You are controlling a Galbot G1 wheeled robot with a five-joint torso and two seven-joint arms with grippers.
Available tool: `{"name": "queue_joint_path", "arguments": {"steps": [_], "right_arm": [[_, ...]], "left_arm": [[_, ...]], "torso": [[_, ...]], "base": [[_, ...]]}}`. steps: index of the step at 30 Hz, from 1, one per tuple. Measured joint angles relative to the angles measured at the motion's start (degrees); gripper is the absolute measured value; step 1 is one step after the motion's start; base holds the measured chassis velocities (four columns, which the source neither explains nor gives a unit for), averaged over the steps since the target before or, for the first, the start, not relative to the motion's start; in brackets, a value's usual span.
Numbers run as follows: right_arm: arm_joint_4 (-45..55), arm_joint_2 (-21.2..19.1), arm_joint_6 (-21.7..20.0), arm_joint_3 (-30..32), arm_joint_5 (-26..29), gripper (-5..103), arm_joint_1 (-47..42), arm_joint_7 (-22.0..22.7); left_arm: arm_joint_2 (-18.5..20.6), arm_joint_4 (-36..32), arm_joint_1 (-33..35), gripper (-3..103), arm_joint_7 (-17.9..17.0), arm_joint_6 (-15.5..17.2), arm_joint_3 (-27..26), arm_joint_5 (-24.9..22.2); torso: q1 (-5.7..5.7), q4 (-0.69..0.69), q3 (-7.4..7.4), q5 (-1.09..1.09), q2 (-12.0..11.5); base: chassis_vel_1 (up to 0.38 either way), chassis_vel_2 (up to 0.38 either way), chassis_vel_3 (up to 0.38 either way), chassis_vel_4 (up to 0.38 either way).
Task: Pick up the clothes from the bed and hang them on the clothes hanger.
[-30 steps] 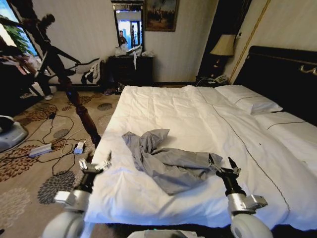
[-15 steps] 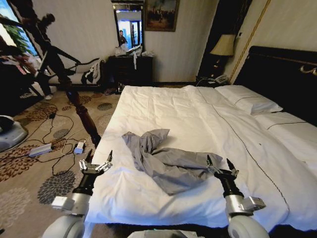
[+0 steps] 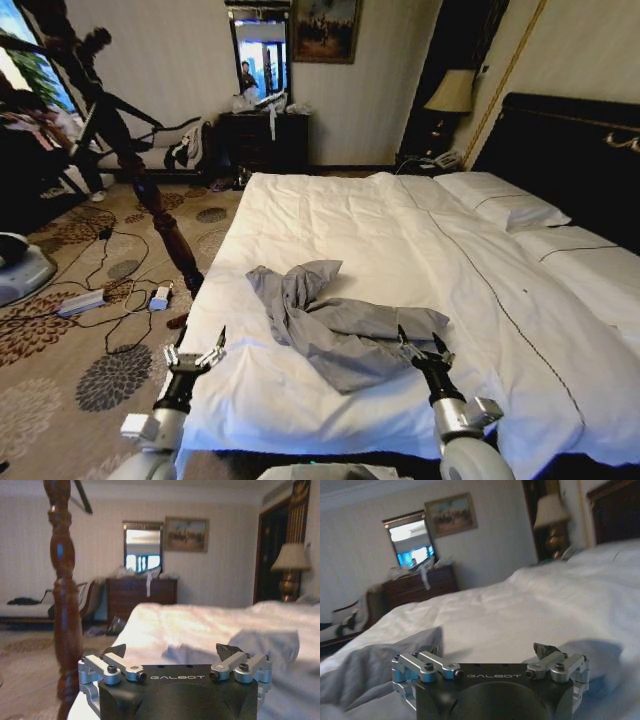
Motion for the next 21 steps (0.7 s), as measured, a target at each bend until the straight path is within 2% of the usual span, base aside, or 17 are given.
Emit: {"name": "queue_joint_path", "arguments": {"steps": [1,2,5,6,10,12,13,14,17,18,21], "right_arm": [[0.3,-2.0,-0.7,-0.9,3.1,100,0.2,0.3],[0.3,-2.0,-0.7,-0.9,3.1,100,0.2,0.3],[1.1,-8.9,-3.1,-2.7,13.5,100,1.2,1.0],[0.7,-10.5,-3.4,-2.8,15.2,100,1.5,1.0],[0.5,-12.7,-4.0,-3.0,17.9,100,1.8,0.9],[2.4,-14.6,-6.8,-3.8,22.2,100,2.4,2.6],[3.1,-15.1,-8.6,-4.2,23.2,100,2.9,3.7],[3.1,-15.1,-8.6,-4.2,23.2,100,2.9,3.7],[3.3,-17.2,-14.5,-5.8,24.0,100,5.3,7.2],[3.3,-17.2,-14.5,-5.8,24.0,100,5.3,7.2],[2.1,-19.3,-19.9,-6.7,24.0,100,7.4,9.8]], "left_arm": [[-0.2,0.9,0.1,100,0.1,-0.3,0.0,0.3],[-0.2,0.9,0.1,100,0.1,-0.3,0.0,0.3],[-1.2,2.4,0.2,100,0.2,-0.9,0.2,1.2],[-1.7,2.5,0.1,100,0.2,-0.9,0.3,1.4],[-2.8,2.6,0.0,100,0.2,-0.9,0.5,1.5],[-3.3,2.6,0.0,100,0.2,-0.9,0.5,1.8],[-3.3,2.6,0.0,100,0.1,-0.9,0.4,1.9],[-3.3,2.6,0.0,100,0.1,-0.9,0.4,1.9],[-3.3,2.5,0.1,100,-0.1,-0.9,-0.1,1.8],[-3.3,2.5,0.1,100,-0.1,-0.9,-0.1,1.8],[-3.5,2.3,0.2,100,-0.2,-0.8,-0.2,1.9]], "torso": [[0.00,0.00,0.00,-0.01,0.0],[0.00,0.00,0.00,-0.01,0.0],[0.01,0.03,0.00,-0.01,0.0],[0.01,0.03,0.00,0.00,0.0],[0.01,0.00,0.00,0.01,0.0],[0.01,0.00,0.00,0.00,0.0],[0.00,0.00,0.00,-0.01,0.0],[0.00,0.00,0.00,-0.01,0.0],[0.01,0.01,0.00,0.00,0.0],[0.01,0.01,0.00,0.00,0.0],[0.01,0.02,0.00,0.00,0.0]], "base": [[0.000,0.000,0.000,0.000],[0.000,0.000,0.000,0.000],[0.000,0.000,0.000,0.000],[0.000,0.000,0.000,0.000],[0.000,0.000,0.000,0.000],[0.000,0.000,0.000,0.000],[0.000,0.000,0.000,0.000],[0.000,0.000,0.000,0.000],[0.000,0.000,0.000,0.000],[0.000,0.000,0.000,0.000],[0.000,0.000,0.000,0.000]]}}
